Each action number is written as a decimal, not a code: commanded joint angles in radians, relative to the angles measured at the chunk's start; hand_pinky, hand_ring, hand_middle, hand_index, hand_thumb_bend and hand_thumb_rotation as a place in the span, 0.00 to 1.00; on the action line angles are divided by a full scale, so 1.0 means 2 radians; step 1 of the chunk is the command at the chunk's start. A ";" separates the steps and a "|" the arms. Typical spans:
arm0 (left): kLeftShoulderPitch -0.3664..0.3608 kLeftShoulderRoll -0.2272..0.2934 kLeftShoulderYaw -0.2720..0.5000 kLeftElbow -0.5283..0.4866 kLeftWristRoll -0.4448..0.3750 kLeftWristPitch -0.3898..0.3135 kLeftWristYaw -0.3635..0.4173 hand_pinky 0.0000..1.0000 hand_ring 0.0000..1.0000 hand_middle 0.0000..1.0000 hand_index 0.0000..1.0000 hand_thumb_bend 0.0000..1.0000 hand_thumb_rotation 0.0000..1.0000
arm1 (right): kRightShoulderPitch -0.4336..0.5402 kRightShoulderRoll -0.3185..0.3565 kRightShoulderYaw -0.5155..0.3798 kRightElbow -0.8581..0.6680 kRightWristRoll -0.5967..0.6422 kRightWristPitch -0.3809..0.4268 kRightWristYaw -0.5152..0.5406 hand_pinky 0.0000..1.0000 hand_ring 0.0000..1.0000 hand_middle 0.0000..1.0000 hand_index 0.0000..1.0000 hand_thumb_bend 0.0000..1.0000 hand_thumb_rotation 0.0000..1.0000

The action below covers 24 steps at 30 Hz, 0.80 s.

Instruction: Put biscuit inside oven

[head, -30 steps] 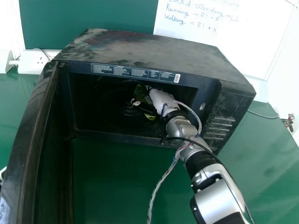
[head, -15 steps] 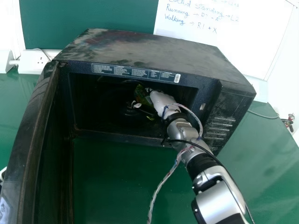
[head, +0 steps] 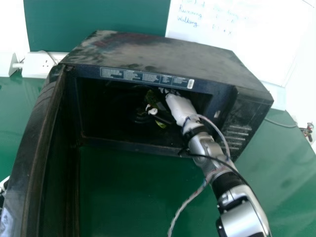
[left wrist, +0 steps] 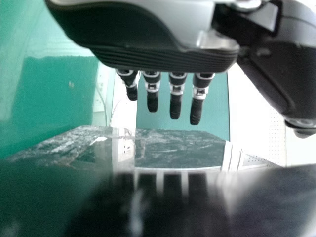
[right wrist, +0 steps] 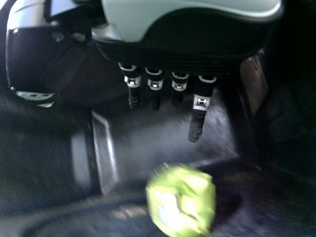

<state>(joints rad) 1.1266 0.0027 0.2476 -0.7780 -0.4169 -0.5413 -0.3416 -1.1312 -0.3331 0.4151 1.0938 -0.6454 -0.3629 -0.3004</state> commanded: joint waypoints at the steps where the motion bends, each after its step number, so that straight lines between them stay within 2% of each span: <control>1: 0.006 0.001 0.001 -0.004 0.003 0.003 0.002 0.85 0.79 0.82 0.82 0.87 0.84 | 0.021 -0.030 -0.020 -0.038 0.013 -0.011 -0.011 0.67 0.95 0.98 0.97 0.76 0.71; 4: 0.005 0.003 -0.002 -0.005 -0.001 0.006 0.002 0.88 0.80 0.84 0.83 0.87 0.86 | 0.049 -0.049 -0.037 -0.115 0.020 -0.009 0.012 0.68 0.96 0.99 0.97 0.77 0.71; 7: 0.000 0.005 -0.003 -0.002 -0.004 0.006 0.001 0.83 0.78 0.84 0.81 0.87 0.85 | 0.076 -0.063 -0.052 -0.183 0.023 0.002 0.039 0.67 0.96 0.99 0.98 0.78 0.70; 9: -0.001 0.005 -0.001 -0.001 -0.002 0.005 0.000 0.84 0.79 0.82 0.81 0.86 0.84 | 0.094 -0.068 -0.059 -0.217 0.026 0.011 0.056 0.67 0.96 0.99 0.98 0.78 0.70; 16: 0.008 0.003 -0.001 -0.009 0.004 0.010 0.005 0.82 0.78 0.82 0.80 0.84 0.82 | 0.162 -0.080 -0.087 -0.307 0.033 0.025 0.082 0.68 0.96 0.98 0.97 0.76 0.70; 20: 0.011 0.002 -0.001 -0.015 0.007 0.015 0.010 0.76 0.76 0.83 0.79 0.87 0.87 | 0.203 -0.091 -0.103 -0.355 0.034 0.022 0.089 0.68 0.95 0.98 0.97 0.77 0.71; 24: 0.010 0.004 0.001 -0.015 0.010 0.014 0.009 0.78 0.75 0.83 0.78 0.89 0.89 | 0.243 -0.103 -0.120 -0.403 0.032 0.022 0.096 0.68 0.95 0.98 0.97 0.76 0.72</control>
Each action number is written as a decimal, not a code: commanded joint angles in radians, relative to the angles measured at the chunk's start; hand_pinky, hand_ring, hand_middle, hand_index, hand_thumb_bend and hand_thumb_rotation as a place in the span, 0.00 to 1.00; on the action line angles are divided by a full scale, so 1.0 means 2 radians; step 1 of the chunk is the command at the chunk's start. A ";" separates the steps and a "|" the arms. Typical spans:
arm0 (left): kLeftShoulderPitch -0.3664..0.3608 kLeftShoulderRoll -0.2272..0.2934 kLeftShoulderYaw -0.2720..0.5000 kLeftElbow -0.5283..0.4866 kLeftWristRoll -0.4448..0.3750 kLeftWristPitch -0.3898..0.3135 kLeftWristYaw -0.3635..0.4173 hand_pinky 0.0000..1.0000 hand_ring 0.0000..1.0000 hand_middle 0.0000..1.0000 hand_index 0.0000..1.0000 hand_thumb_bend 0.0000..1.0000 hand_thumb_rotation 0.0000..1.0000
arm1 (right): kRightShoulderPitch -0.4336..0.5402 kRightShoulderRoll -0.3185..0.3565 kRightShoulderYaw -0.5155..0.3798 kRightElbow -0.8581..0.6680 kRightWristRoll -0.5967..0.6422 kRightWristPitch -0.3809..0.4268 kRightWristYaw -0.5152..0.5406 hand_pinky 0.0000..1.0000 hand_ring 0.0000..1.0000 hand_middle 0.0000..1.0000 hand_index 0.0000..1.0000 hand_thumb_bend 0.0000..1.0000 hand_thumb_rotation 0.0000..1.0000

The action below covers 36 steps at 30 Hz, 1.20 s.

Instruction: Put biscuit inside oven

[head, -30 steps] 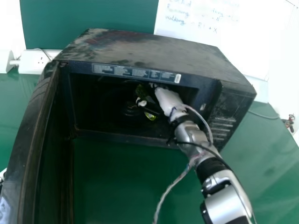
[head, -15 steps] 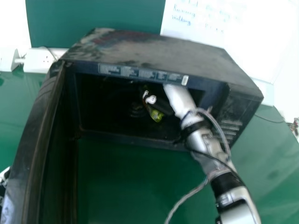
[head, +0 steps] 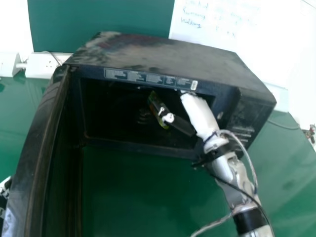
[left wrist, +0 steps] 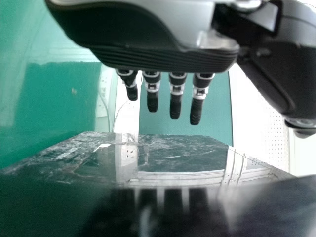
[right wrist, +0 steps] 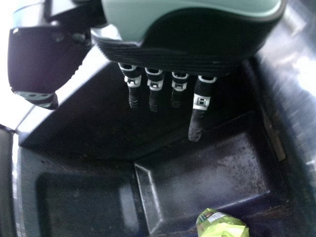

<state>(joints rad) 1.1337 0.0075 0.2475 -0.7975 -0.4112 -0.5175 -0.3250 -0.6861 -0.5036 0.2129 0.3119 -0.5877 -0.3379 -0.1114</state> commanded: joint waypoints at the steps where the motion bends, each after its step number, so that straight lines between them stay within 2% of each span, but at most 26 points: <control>1: 0.005 0.002 0.001 -0.003 0.007 0.000 0.000 0.78 0.75 0.83 0.79 0.89 0.89 | 0.030 -0.021 -0.022 -0.024 0.002 0.009 0.005 0.67 0.95 0.98 0.97 0.76 0.72; 6: 0.006 0.004 0.004 -0.001 0.003 0.002 -0.001 0.77 0.77 0.83 0.79 0.87 0.88 | 0.078 -0.029 -0.045 -0.079 0.012 0.016 0.027 0.68 0.95 0.98 0.96 0.76 0.72; 13: 0.001 0.007 0.004 -0.001 0.001 0.001 -0.003 0.84 0.83 0.85 0.80 0.85 0.86 | 0.144 -0.038 -0.082 -0.152 0.043 0.010 0.060 0.67 0.94 0.97 0.96 0.76 0.71; 20: 0.000 0.008 0.004 -0.003 -0.001 0.006 -0.002 0.85 0.80 0.85 0.80 0.88 0.89 | 0.196 -0.053 -0.112 -0.186 0.063 -0.017 0.077 0.67 0.94 0.97 0.97 0.78 0.71; 24: -0.003 0.009 0.006 -0.003 0.000 0.007 -0.001 0.93 0.82 0.87 0.83 0.87 0.89 | 0.230 -0.066 -0.140 -0.216 0.161 -0.017 0.146 0.66 0.94 0.97 0.97 0.79 0.72; 27: -0.009 0.011 0.009 0.004 -0.002 0.000 -0.005 0.94 0.84 0.88 0.84 0.86 0.91 | 0.246 -0.074 -0.158 -0.225 0.231 -0.019 0.193 0.66 0.94 0.97 0.97 0.78 0.72; 29: -0.010 0.012 0.012 0.003 -0.002 0.002 -0.005 0.88 0.85 0.87 0.84 0.88 0.94 | 0.255 -0.083 -0.173 -0.231 0.285 -0.012 0.231 0.65 0.93 0.96 0.97 0.76 0.71; 31: -0.014 0.014 0.013 0.003 -0.004 0.004 -0.005 0.74 0.82 0.86 0.83 0.90 0.97 | 0.259 -0.092 -0.187 -0.238 0.336 0.005 0.269 0.66 0.94 0.96 0.97 0.77 0.72; 33: -0.019 0.015 0.014 0.006 -0.006 0.003 -0.006 0.67 0.79 0.85 0.82 0.92 0.99 | 0.264 -0.096 -0.203 -0.249 0.385 0.037 0.297 0.65 0.94 0.96 0.97 0.77 0.72; 35: -0.021 0.017 0.014 0.006 -0.008 0.006 -0.005 0.68 0.78 0.85 0.81 0.93 0.99 | 0.268 -0.096 -0.219 -0.254 0.432 0.066 0.321 0.65 0.94 0.97 0.97 0.77 0.72; 36: -0.020 0.017 0.015 0.004 -0.008 0.008 -0.004 0.71 0.79 0.86 0.82 0.90 0.98 | 0.268 -0.093 -0.227 -0.251 0.459 0.078 0.335 0.65 0.94 0.97 0.97 0.77 0.72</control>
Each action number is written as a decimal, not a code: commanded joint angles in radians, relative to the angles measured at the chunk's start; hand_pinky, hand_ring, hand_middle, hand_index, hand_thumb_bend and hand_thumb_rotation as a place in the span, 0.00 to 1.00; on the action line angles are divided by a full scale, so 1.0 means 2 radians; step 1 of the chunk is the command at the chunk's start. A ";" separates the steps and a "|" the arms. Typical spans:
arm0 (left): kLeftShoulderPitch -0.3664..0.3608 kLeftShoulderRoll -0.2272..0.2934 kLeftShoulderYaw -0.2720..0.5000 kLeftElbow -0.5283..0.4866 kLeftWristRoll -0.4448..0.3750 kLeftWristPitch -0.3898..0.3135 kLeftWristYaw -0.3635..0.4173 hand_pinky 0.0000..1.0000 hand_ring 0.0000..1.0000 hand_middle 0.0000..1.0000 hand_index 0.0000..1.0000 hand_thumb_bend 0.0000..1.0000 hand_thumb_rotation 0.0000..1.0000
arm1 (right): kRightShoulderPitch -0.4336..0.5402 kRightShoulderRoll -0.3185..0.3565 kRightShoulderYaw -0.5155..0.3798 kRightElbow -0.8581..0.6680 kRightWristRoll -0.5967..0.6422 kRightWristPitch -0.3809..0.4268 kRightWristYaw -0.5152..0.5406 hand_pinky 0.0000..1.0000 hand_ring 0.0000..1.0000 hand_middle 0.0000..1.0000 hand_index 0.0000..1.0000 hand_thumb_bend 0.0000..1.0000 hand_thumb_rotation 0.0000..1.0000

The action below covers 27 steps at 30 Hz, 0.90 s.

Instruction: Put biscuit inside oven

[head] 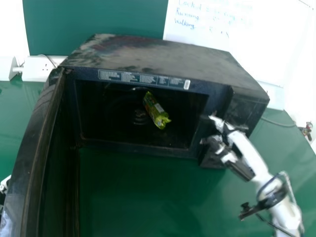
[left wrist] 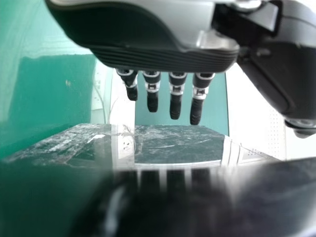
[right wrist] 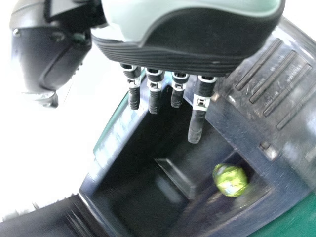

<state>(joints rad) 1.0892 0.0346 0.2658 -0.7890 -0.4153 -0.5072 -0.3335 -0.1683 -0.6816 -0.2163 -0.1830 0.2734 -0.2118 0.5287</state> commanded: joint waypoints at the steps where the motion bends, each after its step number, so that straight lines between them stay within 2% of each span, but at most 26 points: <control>1: 0.002 0.004 0.007 -0.001 -0.006 0.004 0.001 0.77 0.80 0.86 0.82 0.89 0.96 | 0.008 -0.001 -0.021 0.003 0.056 0.027 0.030 0.65 0.94 0.96 0.97 0.77 0.72; 6: 0.001 0.004 0.010 -0.001 -0.004 0.001 0.000 0.92 0.82 0.86 0.80 0.88 0.95 | 0.001 0.013 -0.059 0.026 0.171 0.101 0.079 0.66 0.94 0.96 0.96 0.77 0.73; 8: 0.000 0.005 0.008 -0.001 -0.012 -0.001 -0.002 0.90 0.81 0.84 0.79 0.92 0.94 | 0.010 0.016 -0.078 0.010 0.214 0.151 0.065 0.66 0.94 0.96 0.96 0.74 0.73; 9: 0.000 0.007 0.007 0.000 -0.018 -0.002 -0.005 0.92 0.83 0.85 0.80 0.92 0.94 | 0.014 0.016 -0.088 0.005 0.236 0.177 0.059 0.66 0.94 0.96 0.96 0.72 0.73; 11: 0.001 0.009 0.005 0.001 -0.033 -0.001 -0.010 0.92 0.86 0.87 0.83 0.90 0.97 | 0.019 0.016 -0.107 0.000 0.266 0.208 0.058 0.68 0.95 0.98 0.97 0.67 0.75; 13: -0.001 0.007 0.007 0.003 -0.037 -0.005 -0.012 0.90 0.86 0.87 0.85 0.88 0.99 | 0.022 0.014 -0.126 -0.001 0.290 0.242 0.047 0.68 0.96 0.99 0.98 0.66 0.78; 15: -0.006 0.006 0.010 0.008 -0.041 -0.014 -0.019 0.89 0.87 0.88 0.86 0.86 1.00 | 0.022 0.006 -0.145 0.008 0.314 0.276 0.044 0.67 0.96 0.99 0.98 0.71 0.81; 18: -0.008 0.009 0.014 0.012 -0.049 -0.018 -0.027 0.89 0.89 0.91 0.89 0.84 1.00 | 0.018 -0.001 -0.171 0.025 0.328 0.305 0.043 0.70 0.97 0.99 0.98 0.75 0.86; 22: -0.013 0.013 0.024 0.021 -0.055 -0.028 -0.040 0.87 0.89 0.91 0.90 0.84 1.00 | 0.016 0.004 -0.198 0.033 0.343 0.338 0.019 0.72 0.97 1.00 0.99 0.70 0.92; 27: -0.016 0.015 0.035 0.023 -0.063 -0.028 -0.045 0.91 0.92 0.93 0.91 0.82 1.00 | 0.013 0.015 -0.208 0.032 0.338 0.347 -0.004 0.71 0.96 0.99 0.98 0.78 0.99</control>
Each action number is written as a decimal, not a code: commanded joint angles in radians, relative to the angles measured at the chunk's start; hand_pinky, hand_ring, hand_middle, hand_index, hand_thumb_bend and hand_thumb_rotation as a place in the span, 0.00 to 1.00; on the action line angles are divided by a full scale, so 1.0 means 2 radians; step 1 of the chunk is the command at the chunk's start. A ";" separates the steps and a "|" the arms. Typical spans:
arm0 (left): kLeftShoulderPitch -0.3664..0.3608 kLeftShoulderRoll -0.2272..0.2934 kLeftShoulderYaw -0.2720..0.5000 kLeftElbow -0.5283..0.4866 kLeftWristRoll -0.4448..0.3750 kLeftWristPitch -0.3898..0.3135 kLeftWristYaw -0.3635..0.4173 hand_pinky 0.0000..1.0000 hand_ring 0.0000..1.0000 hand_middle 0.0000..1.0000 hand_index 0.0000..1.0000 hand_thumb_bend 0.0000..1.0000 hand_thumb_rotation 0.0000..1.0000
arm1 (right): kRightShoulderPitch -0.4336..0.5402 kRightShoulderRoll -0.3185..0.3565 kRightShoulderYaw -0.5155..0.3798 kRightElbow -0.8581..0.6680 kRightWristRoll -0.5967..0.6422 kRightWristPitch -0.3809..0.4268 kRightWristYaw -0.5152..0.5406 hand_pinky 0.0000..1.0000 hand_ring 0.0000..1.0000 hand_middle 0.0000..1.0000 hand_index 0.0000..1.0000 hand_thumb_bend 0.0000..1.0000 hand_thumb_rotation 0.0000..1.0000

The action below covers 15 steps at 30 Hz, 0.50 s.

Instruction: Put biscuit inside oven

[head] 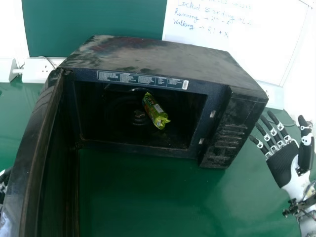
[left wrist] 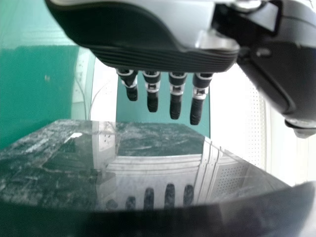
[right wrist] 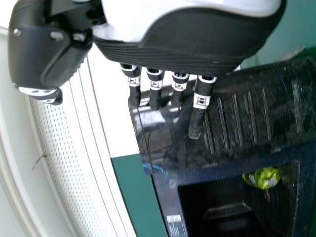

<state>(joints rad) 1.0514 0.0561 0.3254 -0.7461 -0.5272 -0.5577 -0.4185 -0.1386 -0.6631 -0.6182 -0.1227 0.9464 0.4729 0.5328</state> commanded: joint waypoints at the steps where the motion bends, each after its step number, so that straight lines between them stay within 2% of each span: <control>1: 0.003 0.004 0.006 0.000 -0.008 -0.003 -0.003 0.93 0.92 0.94 0.91 0.81 1.00 | -0.003 0.006 -0.007 0.004 -0.001 0.004 -0.008 0.71 0.96 1.00 0.98 0.78 1.00; 6: -0.027 -0.003 0.005 0.021 -0.006 -0.037 -0.017 0.94 0.91 0.92 0.89 0.81 1.00 | -0.004 0.010 -0.005 0.007 -0.012 -0.001 -0.017 0.71 0.98 1.00 1.00 0.73 1.00; 10: -0.054 -0.004 0.016 0.046 0.017 -0.079 -0.026 0.97 0.92 0.92 0.89 0.80 1.00 | -0.008 0.013 -0.005 0.015 -0.017 -0.004 -0.014 0.70 0.97 1.00 1.00 0.73 1.00; 12: -0.060 -0.010 0.020 0.047 0.034 -0.089 -0.019 0.95 0.91 0.92 0.88 0.80 1.00 | -0.009 0.014 -0.005 0.015 -0.020 -0.004 -0.016 0.70 0.95 0.99 0.96 0.70 0.99; 15: -0.078 -0.004 0.022 0.067 0.042 -0.128 -0.031 0.93 0.90 0.91 0.88 0.80 1.00 | -0.011 0.017 -0.003 0.016 -0.026 -0.006 -0.013 0.68 0.94 0.97 0.93 0.63 0.98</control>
<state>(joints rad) 0.9069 0.0431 0.3617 -0.6356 -0.4515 -0.7736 -0.4680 -0.1509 -0.6371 -0.6210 -0.0971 0.9003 0.4712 0.5043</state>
